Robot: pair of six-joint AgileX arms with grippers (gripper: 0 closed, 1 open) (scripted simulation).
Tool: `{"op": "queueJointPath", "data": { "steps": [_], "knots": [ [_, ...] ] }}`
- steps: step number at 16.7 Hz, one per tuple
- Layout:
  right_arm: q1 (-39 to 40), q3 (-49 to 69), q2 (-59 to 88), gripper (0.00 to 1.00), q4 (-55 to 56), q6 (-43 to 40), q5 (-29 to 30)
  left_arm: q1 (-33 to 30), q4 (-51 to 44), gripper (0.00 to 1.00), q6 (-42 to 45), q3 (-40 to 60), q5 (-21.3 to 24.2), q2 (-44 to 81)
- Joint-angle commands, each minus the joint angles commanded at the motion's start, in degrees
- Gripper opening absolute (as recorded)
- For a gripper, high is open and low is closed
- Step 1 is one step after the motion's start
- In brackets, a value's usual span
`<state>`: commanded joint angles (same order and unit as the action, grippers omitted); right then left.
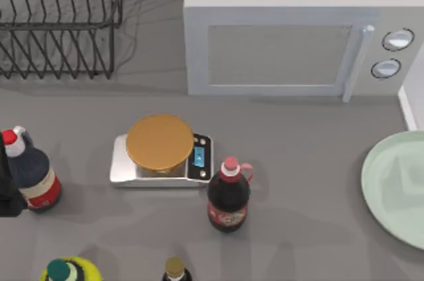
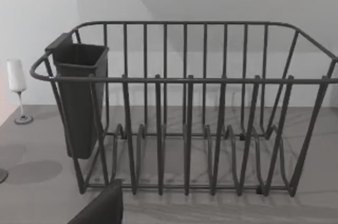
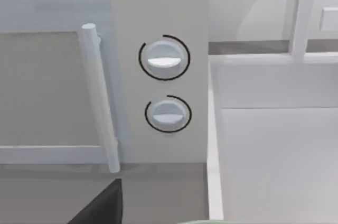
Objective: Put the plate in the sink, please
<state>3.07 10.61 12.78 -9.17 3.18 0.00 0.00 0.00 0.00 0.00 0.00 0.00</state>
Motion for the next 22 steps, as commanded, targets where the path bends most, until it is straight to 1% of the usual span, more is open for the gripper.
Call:
{"op": "queueJointPath", "data": {
  "steps": [3, 10, 14, 18, 22],
  "knots": [
    [2.9, 10.1, 13.6, 1.0, -8.7, 3.0, 0.0, 0.0, 0.0, 1.0, 0.0, 0.0, 0.0, 0.0],
    [10.8, 37.3, 52.6, 1.0, -32.1, 11.1, 0.0, 0.0, 0.0, 1.0, 0.0, 0.0, 0.0, 0.0],
    [14.6, 50.4, 72.4, 1.0, -43.5, 15.1, 0.0, 0.0, 0.0, 1.0, 0.0, 0.0, 0.0, 0.0],
    [16.9, 58.7, 84.4, 1.0, -50.6, 17.5, 0.0, 0.0, 0.0, 1.0, 0.0, 0.0, 0.0, 0.0],
    [17.5, 60.6, 87.0, 1.0, -52.3, 18.1, 0.0, 0.0, 0.0, 1.0, 0.0, 0.0, 0.0, 0.0]
  ]
}}
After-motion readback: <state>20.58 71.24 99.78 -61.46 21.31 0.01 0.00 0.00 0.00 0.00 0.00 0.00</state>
